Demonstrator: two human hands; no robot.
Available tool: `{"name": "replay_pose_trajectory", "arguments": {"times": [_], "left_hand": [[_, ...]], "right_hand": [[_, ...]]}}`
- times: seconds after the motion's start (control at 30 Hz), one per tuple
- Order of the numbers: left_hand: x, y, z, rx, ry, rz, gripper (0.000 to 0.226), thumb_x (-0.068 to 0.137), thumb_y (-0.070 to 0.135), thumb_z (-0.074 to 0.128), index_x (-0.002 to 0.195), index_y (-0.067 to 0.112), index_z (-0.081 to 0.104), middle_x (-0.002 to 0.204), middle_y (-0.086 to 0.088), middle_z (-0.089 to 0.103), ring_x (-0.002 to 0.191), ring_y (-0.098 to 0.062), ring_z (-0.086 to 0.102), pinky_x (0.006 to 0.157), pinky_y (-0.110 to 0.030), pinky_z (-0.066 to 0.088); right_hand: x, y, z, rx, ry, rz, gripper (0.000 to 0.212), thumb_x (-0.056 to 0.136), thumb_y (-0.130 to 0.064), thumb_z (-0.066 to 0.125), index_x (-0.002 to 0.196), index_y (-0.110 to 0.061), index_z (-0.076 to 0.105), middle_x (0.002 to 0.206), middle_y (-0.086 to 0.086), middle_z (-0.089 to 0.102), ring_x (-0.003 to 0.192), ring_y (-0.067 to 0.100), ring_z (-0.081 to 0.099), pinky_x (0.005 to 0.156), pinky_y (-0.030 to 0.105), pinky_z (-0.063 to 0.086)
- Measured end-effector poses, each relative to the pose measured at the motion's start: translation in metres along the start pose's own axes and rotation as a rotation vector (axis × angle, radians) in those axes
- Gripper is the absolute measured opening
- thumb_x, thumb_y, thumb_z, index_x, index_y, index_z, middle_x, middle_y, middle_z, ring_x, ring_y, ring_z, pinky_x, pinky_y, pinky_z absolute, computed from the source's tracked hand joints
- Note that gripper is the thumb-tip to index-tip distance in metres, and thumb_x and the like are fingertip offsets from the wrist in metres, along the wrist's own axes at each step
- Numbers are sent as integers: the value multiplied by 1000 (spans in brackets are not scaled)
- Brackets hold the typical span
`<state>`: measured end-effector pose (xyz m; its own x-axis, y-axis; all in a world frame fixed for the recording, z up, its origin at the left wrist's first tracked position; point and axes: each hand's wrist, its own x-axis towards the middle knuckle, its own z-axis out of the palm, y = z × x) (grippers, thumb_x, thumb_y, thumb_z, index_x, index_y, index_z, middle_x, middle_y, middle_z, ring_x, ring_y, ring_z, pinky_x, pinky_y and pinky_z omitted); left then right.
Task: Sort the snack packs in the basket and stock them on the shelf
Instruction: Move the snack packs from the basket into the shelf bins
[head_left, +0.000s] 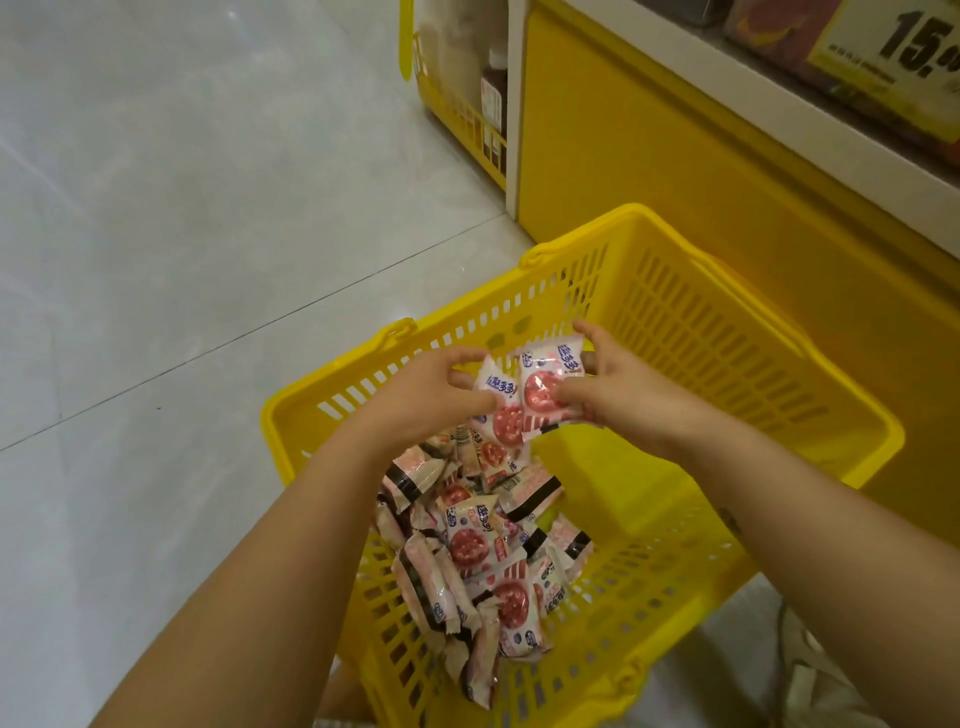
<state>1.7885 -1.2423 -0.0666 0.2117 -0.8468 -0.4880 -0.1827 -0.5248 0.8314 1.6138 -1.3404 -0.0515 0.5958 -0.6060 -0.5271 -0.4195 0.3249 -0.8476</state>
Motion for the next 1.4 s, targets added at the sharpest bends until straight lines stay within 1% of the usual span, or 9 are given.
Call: {"name": "replay_pose_trajectory", "arguments": {"times": [0.2,0.37,0.47,0.6,0.73,0.93,1.1,1.3,1.4], "left_hand": [[2,-7,16,-693,193,-8,18,87,19,68,101,12,59,92,-7,75,80,-16,73,61,-26,57],[8,5,38,-917,200,-2,42,97,37,48,126,7,54,113,-18,69,99,-29,70,81,-42,58],[5,6,42,-881,112,48,67,84,58,47,134,13,49,117,-11,69,103,-24,69,80,-36,59],[1,-9,28,-597,258,25,56,90,37,61,139,20,40,109,0,71,87,-13,72,72,-31,58],[0,-22,7,-379,373,50,43,93,29,61,133,21,47,98,0,70,77,-10,71,67,-27,58],[-3,-31,5,-417,247,3,53,88,32,67,134,23,42,103,-3,72,84,-20,73,68,-32,59],[-8,-38,1,-377,181,-11,43,86,41,67,120,16,60,101,-5,74,95,-26,71,87,-42,56],[-7,-40,2,-340,160,-51,31,90,43,61,110,19,63,96,-7,74,89,-25,72,90,-44,54],[-7,-40,4,-312,184,-56,35,90,41,62,114,16,60,100,-10,73,87,-24,72,84,-40,57]], "right_hand": [[-3,5,1,84,19,-244,27,90,-2,60,115,-11,55,110,9,70,92,17,71,79,29,57],[4,7,15,74,3,-345,20,94,-10,57,103,-26,62,103,0,71,84,3,68,72,17,53],[10,12,25,-122,107,-343,23,93,-26,59,114,-17,65,105,9,66,91,16,67,81,29,53],[18,24,32,-109,137,-190,46,91,-47,56,131,-24,55,109,-6,60,85,3,55,76,23,45],[15,55,41,-437,-128,168,37,93,-44,54,118,-18,57,125,3,59,99,17,59,85,34,50],[9,88,76,-812,-358,213,42,85,-30,69,116,-8,51,104,8,58,81,17,52,58,23,42],[12,87,74,-737,-304,96,21,83,-30,73,92,-15,61,88,-3,55,73,10,48,60,19,40],[10,87,47,-550,-229,76,27,87,-25,69,110,-20,56,80,-17,43,64,-1,44,54,14,33],[8,83,31,-418,-185,120,28,87,-19,69,112,-19,58,86,-4,55,65,10,53,59,23,40]]}}
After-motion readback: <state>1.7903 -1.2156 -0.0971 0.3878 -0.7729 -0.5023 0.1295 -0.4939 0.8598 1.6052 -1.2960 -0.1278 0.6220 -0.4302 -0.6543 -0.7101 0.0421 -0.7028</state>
